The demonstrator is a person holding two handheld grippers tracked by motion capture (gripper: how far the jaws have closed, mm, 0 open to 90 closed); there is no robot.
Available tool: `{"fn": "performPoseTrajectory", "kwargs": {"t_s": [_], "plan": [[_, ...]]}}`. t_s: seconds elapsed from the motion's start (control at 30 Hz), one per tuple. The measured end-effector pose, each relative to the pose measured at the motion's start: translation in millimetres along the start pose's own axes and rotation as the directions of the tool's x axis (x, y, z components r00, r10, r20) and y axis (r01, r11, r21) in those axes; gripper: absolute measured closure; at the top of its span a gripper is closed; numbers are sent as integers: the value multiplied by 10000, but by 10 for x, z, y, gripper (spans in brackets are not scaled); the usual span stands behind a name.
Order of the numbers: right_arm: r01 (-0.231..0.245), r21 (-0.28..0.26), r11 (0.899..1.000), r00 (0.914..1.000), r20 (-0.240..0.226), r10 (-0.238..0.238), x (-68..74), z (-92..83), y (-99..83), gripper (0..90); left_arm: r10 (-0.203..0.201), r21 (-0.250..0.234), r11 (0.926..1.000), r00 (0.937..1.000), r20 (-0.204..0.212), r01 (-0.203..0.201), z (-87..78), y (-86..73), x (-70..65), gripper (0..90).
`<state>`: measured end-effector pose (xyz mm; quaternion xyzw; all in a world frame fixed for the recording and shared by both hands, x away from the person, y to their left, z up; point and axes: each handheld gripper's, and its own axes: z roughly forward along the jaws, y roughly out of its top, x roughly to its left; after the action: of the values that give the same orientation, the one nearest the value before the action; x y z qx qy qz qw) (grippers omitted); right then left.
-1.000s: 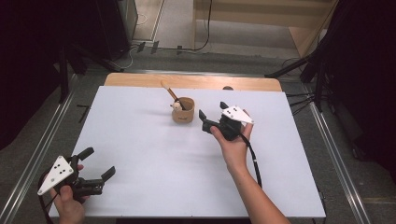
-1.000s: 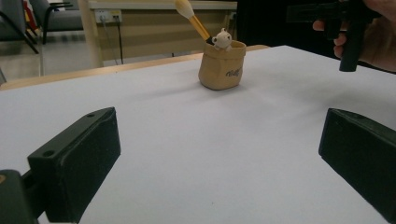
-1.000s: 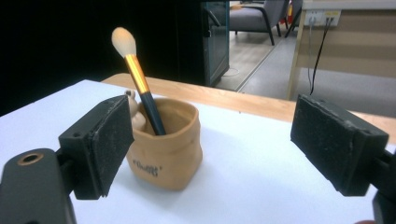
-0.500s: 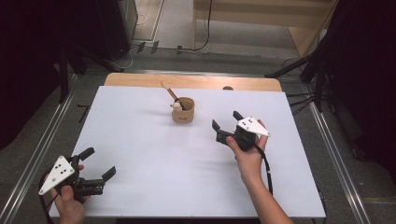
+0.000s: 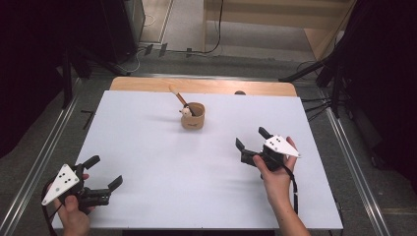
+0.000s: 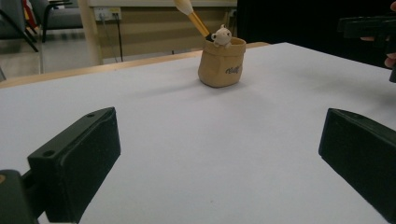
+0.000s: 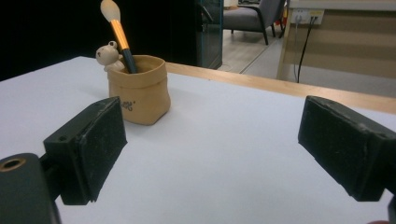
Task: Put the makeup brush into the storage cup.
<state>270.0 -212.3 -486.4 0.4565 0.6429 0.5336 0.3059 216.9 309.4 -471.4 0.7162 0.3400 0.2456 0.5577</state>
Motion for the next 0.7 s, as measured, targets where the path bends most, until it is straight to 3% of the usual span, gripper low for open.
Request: {"fn": "performPoseTrajectory", "kwargs": {"t_s": [0.17, 0.5, 0.7], "plan": [[-338, 158, 9993, 9994, -9, 338, -104, -123, -50, 71, -25, 23, 10000, 10000, -15, 25, 4, -4, -3, 0], [-284, 267, 9992, 9990, 350, 275, -232, -367, -184, 66, -41, -31, 10000, 10000, -23, 41, -6, 0, 2, 0], [-449, 355, 9984, 9974, 576, 428, -329, -539, -192, 0, -28, -41, 10000, 10000, -24, 28, -13, 4, 7, 0]]}}
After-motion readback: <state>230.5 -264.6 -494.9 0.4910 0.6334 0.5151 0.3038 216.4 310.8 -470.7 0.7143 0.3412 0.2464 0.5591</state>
